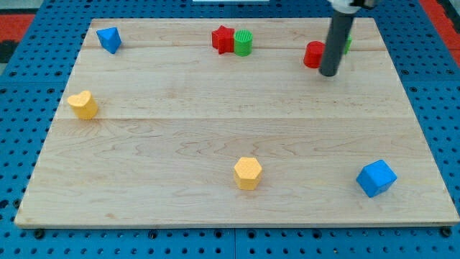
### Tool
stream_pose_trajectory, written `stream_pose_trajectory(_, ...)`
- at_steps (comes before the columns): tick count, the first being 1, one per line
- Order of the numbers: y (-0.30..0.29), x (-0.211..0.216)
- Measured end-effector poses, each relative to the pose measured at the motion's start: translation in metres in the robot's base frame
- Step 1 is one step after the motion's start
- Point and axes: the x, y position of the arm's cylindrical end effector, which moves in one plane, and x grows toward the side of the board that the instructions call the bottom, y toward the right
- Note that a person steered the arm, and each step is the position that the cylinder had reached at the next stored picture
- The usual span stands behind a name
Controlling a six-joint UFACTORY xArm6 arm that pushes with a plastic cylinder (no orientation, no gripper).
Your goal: Place the red circle right to the green circle
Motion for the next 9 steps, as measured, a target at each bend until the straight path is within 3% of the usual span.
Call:
stream_pose_trajectory(1, 0.007, -0.027)
stream_pose_trajectory(2, -0.035, -0.048)
stream_pose_trajectory(3, -0.090, -0.052)
stream_pose_trajectory(5, -0.104, -0.021)
stream_pose_trajectory(7, -0.124, -0.022)
stream_pose_trajectory(9, -0.124, -0.049)
